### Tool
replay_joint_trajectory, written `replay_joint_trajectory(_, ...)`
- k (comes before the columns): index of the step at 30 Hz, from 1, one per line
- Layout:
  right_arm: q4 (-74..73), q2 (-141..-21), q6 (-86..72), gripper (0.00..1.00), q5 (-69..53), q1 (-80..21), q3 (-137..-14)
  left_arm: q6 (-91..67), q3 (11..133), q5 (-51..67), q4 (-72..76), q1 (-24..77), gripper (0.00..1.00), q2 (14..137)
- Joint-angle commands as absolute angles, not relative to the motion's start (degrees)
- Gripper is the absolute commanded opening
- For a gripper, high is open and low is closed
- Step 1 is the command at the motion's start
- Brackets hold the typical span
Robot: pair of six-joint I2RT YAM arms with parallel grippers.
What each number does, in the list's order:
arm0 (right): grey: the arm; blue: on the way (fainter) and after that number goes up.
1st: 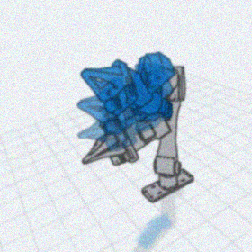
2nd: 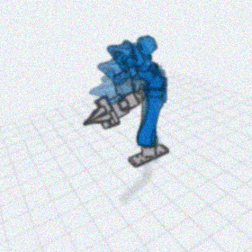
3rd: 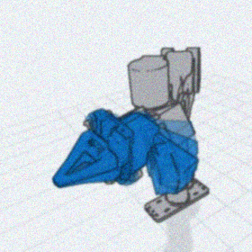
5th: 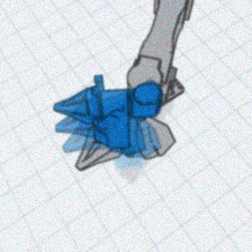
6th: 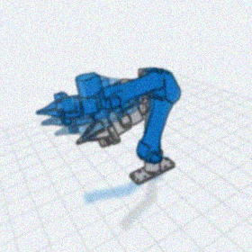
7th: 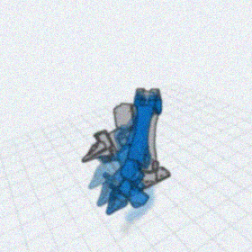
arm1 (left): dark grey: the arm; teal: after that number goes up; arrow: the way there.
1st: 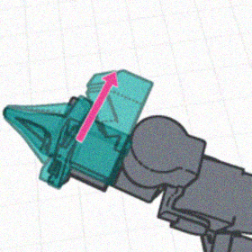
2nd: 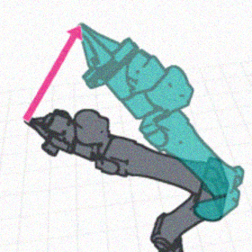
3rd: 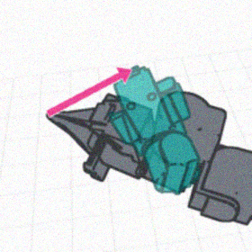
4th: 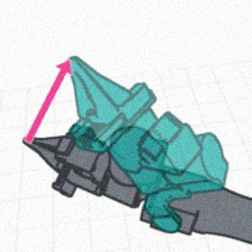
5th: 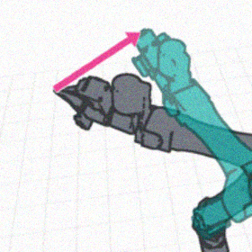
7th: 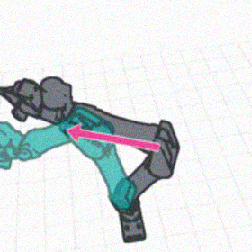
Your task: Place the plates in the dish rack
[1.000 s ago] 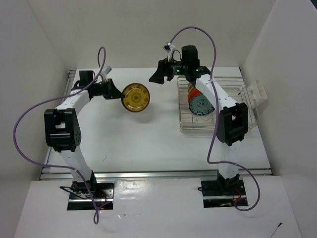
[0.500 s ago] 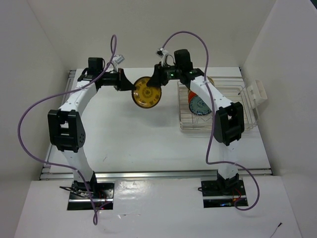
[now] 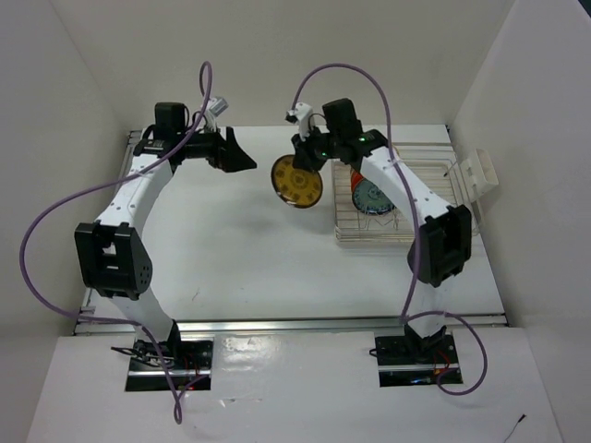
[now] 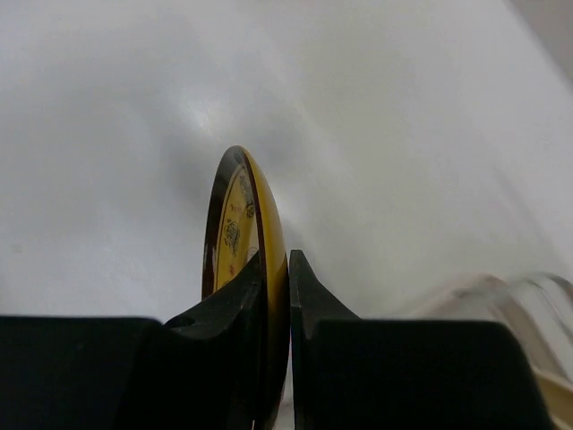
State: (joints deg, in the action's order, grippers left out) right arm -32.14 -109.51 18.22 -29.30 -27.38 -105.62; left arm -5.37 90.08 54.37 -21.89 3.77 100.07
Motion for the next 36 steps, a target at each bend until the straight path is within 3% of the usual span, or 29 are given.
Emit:
replay_joint_trajectory(1,-29.9,-95.8,26.7,0.0,-14.5,-25.0,-102.9,-1.8,94.4,51.7,-24.0,3.6,1.0,95.2)
replay_joint_trajectory(6,-23.1,-79.3,34.7,0.0,-3.5,-24.3,-91.1,-0.4,96.1,44.5,-25.8,0.4,1.0,94.1)
replay_joint_trajectory(13,-27.4,-61.2,62.3,0.0,-5.6,-23.8,-71.3,-3.4,95.0,42.5,-21.5,-2.3,1.0,94.7)
replay_joint_trajectory(20,-34.2,-61.2,71.6,0.0,5.9,-23.3,-69.2,-5.4,94.5,43.5,-19.7,-2.3,1.0,96.9)
replay_joint_trajectory(28,-24.1,-60.6,85.8,0.0,4.2,-23.3,-64.1,-5.4,94.5,44.0,-19.7,-2.8,1.0,99.8)
replay_joint_trajectory(36,-21.6,-62.4,86.7,0.0,-1.5,-23.3,-63.0,-5.4,95.1,44.6,-20.2,-5.1,1.0,101.0)
